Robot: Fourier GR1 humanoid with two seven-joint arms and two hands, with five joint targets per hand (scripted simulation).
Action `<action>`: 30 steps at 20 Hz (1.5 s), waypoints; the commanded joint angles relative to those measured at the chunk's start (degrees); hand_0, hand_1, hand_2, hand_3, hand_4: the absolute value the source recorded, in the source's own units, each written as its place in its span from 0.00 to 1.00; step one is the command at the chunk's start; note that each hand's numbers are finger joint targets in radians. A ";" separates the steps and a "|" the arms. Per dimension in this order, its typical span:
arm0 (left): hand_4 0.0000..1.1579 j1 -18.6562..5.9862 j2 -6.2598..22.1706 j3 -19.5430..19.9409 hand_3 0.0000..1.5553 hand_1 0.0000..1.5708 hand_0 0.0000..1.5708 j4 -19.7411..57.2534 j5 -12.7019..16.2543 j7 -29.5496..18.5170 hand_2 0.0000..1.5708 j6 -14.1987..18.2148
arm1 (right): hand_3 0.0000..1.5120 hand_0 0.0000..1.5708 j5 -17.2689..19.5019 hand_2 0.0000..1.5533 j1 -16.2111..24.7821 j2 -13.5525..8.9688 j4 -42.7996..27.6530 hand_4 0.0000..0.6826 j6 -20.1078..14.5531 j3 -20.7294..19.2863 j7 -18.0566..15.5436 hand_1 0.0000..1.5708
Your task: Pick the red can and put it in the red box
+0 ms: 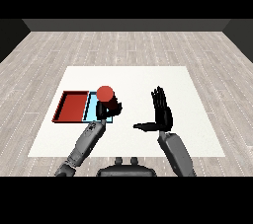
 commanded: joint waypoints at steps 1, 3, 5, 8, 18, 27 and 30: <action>0.97 4.88 5.40 2.99 0.95 1.00 1.00 -5.41 0.00 -0.10 1.00 -2.33 | 0.00 0.00 -2.52 0.00 4.62 -3.77 -0.64 0.00 5.12 -4.59 -3.53 0.00; 0.97 0.35 9.79 7.12 0.95 1.00 1.00 -3.31 0.36 4.75 1.00 -2.07 | 0.00 0.00 -3.26 0.00 8.62 -5.89 -6.78 0.00 4.05 -5.81 -0.78 0.00; 0.97 2.15 11.54 7.41 0.96 1.00 1.00 -7.25 0.08 8.79 1.00 -0.97 | 0.00 0.00 -6.88 0.00 8.71 -7.91 -3.47 0.00 7.01 -10.74 -0.23 0.00; 0.96 0.65 14.25 8.32 0.96 1.00 1.00 -2.87 -4.07 8.65 1.00 0.32 | 0.00 0.00 -6.54 0.00 12.41 -8.28 -4.56 0.00 7.71 -11.34 -1.92 0.00; 0.91 -2.70 27.37 13.24 0.96 1.00 1.00 22.66 -7.49 15.41 0.99 -7.23 | 0.00 0.00 -5.81 0.00 11.01 -5.14 3.76 0.00 7.80 -11.53 -4.79 0.00; 0.71 -9.59 28.88 12.03 0.40 0.68 0.68 51.62 -13.51 18.80 0.62 -10.67 | 0.00 0.00 -5.42 0.00 8.57 -4.89 7.65 0.00 8.66 -12.54 -6.15 0.00; 0.61 -13.40 23.27 11.23 0.00 0.00 0.00 58.11 -15.29 20.44 0.21 -7.63 | 0.00 0.00 -5.78 0.00 6.55 -4.17 12.04 0.00 9.89 -13.77 -9.00 0.00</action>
